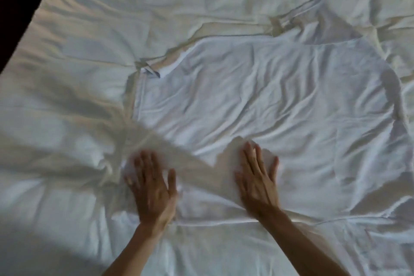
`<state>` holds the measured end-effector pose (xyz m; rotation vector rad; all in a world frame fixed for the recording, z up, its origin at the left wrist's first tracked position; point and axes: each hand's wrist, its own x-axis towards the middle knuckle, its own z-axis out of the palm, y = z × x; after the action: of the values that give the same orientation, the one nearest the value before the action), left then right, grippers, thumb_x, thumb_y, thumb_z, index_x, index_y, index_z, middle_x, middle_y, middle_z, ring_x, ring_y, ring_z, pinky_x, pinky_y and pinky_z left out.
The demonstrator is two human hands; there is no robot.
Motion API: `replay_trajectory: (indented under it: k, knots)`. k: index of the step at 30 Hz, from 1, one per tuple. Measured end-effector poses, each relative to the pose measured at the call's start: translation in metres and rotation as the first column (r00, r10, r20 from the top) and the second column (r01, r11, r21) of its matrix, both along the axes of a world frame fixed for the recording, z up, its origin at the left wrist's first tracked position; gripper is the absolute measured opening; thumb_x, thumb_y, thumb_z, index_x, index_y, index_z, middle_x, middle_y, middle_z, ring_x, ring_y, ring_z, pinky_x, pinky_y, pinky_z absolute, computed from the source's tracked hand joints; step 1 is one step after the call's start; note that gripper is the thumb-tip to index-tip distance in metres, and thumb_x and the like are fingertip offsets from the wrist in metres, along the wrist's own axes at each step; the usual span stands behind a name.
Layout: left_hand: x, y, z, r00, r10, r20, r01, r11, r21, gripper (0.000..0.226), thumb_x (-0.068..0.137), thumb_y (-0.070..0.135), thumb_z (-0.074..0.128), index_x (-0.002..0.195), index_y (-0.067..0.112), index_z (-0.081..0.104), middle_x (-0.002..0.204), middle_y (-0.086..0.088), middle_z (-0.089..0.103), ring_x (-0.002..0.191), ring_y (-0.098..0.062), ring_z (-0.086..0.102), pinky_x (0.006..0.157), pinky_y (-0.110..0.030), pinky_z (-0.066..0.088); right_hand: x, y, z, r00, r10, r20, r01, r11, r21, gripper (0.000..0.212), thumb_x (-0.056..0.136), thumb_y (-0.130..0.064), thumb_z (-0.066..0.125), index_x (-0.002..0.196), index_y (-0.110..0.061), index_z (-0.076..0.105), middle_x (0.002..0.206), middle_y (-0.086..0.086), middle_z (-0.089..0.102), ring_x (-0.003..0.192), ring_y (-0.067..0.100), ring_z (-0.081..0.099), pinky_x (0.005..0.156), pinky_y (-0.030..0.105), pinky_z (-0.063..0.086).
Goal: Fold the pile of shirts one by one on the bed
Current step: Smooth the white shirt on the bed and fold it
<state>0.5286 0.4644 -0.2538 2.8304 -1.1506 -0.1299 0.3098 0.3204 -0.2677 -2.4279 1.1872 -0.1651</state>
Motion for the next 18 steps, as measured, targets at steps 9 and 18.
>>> replay_trajectory:
  k: [9, 18]
  knots:
    - [0.033, -0.085, -0.027, 0.973, -0.229, 0.035, 0.231, 0.965, -0.126, 0.056, 0.104, 0.038, 0.029, 0.151, 0.01, 0.04, 0.161, -0.008, 0.026, 0.149, -0.025, 0.027, 0.12, -0.049, 0.023, 0.063, -0.116, -0.005, 0.999, -0.032, 0.036, 0.033, 0.998, -0.044, 0.059, 0.101, -0.034, 0.016, 0.157, -0.017, 0.017, 0.166, -0.004, 0.008, 0.153, 0.016, 0.002, 0.12, 0.055, -0.003]
    - [0.1, -0.224, -0.01, 0.942, -0.328, 0.073, 0.327, 0.843, -0.427, 0.046, 0.093, 0.026, 0.049, 0.133, 0.004, 0.06, 0.139, -0.016, 0.058, 0.125, -0.033, 0.057, 0.101, -0.047, 0.048, 0.16, -0.195, -0.022, 0.998, -0.006, -0.059, 0.0, 0.995, -0.1, 0.061, 0.1, -0.037, 0.014, 0.158, -0.018, 0.019, 0.166, -0.004, 0.007, 0.153, 0.016, -0.001, 0.12, 0.056, -0.004]
